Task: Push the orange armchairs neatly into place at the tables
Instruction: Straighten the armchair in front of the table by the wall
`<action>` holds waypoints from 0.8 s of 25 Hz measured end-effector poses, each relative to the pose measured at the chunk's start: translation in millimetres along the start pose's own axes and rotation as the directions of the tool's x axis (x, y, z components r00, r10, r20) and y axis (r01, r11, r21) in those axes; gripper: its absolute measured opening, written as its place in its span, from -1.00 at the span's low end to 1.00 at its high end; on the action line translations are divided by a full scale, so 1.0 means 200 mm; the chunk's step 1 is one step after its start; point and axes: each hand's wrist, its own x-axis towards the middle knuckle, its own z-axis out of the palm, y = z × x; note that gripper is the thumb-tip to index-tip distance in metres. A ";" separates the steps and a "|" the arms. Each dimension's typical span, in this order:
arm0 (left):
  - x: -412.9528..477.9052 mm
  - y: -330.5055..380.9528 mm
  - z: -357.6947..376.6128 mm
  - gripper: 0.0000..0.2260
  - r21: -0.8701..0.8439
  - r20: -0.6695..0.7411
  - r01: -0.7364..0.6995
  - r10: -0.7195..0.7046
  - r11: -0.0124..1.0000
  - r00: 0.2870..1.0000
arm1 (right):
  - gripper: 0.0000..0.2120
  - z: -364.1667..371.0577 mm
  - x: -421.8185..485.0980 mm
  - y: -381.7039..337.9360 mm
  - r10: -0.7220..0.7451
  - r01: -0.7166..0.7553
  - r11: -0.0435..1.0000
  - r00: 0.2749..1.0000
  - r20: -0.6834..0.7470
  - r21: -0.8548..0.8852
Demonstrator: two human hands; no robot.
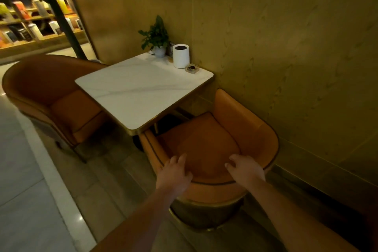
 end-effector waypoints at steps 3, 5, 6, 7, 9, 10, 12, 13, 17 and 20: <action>-0.15 -0.03 -0.13 -0.40 -0.002 -0.093 -0.002 0.001 1.000 0.996 | -0.64 -0.02 -0.09 -0.09 -0.017 0.017 0.999 1.000 0.011 0.039; -0.22 -0.07 -0.20 -0.40 -0.020 -0.149 0.005 -0.008 1.000 0.989 | -0.57 -0.04 -0.13 -0.19 -0.033 0.034 0.998 0.999 -0.009 0.060; -0.26 -0.11 -0.23 -0.41 -0.021 -0.178 0.002 -0.006 1.000 0.984 | -0.56 -0.05 -0.13 -0.25 -0.053 0.054 0.996 0.998 -0.022 0.068; -0.29 -0.14 -0.26 -0.41 -0.018 -0.206 -0.005 0.002 1.000 0.979 | -0.55 -0.05 -0.13 -0.31 -0.069 0.071 0.995 0.997 -0.030 0.071; -0.35 -0.25 -0.30 -0.41 -0.028 -0.226 -0.010 0.004 1.000 0.974 | -0.55 -0.05 -0.14 -0.46 -0.095 0.098 0.993 0.995 -0.036 0.067; -0.37 -0.32 -0.32 -0.41 -0.037 -0.220 -0.009 0.000 0.999 0.976 | -0.55 -0.04 -0.14 -0.54 -0.112 0.114 0.992 0.993 -0.043 0.059; -0.40 -0.48 -0.38 -0.41 -0.037 -0.217 -0.011 0.002 0.999 0.976 | -0.56 -0.02 -0.13 -0.73 -0.154 0.155 0.987 0.986 -0.059 0.027; -0.41 -0.57 -0.42 -0.42 -0.032 -0.229 -0.011 0.003 0.999 0.973 | -0.56 -0.01 -0.12 -0.84 -0.172 0.173 0.985 0.983 -0.069 0.009; -0.42 -0.97 -0.65 -0.43 -0.047 -0.288 0.000 -0.013 0.999 0.957 | -0.60 0.08 -0.08 -1.28 -0.202 0.198 0.979 0.976 -0.083 -0.053; -0.45 -1.32 -0.85 -0.43 -0.058 -0.315 0.023 -0.040 0.998 0.948 | -0.66 0.18 -0.07 -1.65 -0.194 0.189 0.979 0.979 -0.067 -0.077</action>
